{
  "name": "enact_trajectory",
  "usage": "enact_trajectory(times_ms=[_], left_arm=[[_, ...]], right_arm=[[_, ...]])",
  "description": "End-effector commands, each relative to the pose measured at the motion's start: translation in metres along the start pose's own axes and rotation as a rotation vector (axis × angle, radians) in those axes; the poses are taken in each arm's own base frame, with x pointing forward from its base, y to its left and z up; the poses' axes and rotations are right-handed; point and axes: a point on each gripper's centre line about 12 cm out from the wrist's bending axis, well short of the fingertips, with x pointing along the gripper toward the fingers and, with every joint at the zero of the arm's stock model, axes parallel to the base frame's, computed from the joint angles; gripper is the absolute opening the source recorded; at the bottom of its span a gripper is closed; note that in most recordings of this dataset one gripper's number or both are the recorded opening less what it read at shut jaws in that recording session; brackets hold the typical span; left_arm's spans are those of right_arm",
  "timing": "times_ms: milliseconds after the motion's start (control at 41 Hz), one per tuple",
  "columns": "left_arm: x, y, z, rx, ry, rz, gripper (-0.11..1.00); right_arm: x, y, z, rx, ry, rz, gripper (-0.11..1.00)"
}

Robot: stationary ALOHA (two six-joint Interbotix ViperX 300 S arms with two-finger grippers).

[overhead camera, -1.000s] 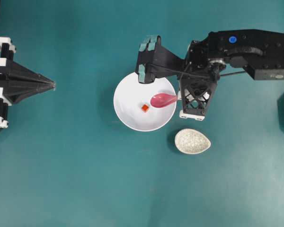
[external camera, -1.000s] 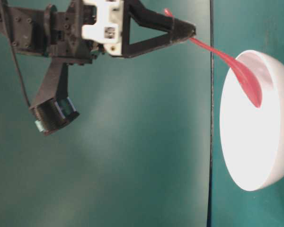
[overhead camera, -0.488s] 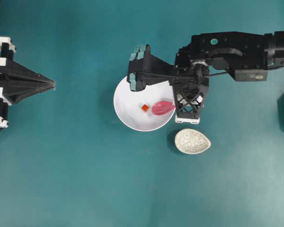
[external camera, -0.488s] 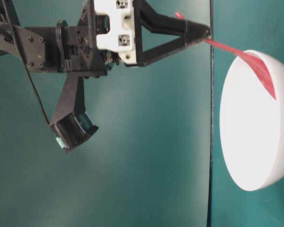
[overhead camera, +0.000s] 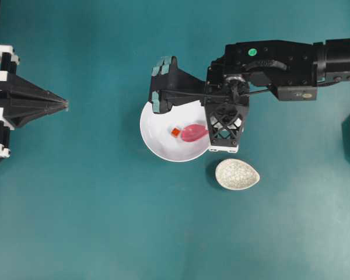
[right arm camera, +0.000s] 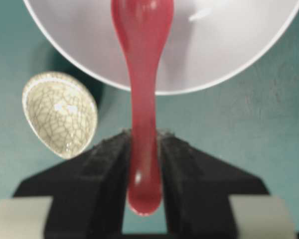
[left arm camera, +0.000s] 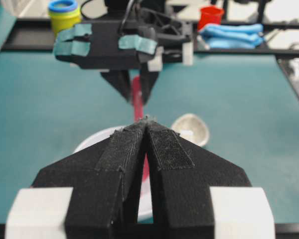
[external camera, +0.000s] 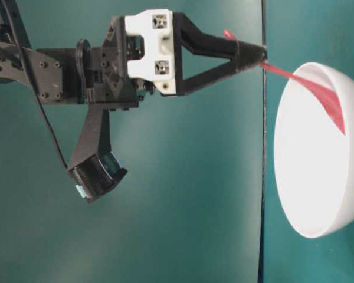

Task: Grip the spoon and scoop the red block from the bowl with right arm.

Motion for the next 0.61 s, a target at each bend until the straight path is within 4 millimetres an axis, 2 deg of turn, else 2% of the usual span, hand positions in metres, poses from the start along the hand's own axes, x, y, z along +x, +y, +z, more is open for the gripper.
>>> enact_trajectory(times_ms=[0, 585], left_arm=[[0.002, 0.0, 0.006, 0.005, -0.018, -0.002, 0.01], [0.002, 0.0, 0.006, 0.008, -0.018, -0.002, 0.01]], right_arm=[[-0.015, 0.003, 0.003, -0.006, -0.032, 0.008, 0.25], [-0.005, 0.002, 0.013, -0.006, -0.049, 0.007, 0.25]])
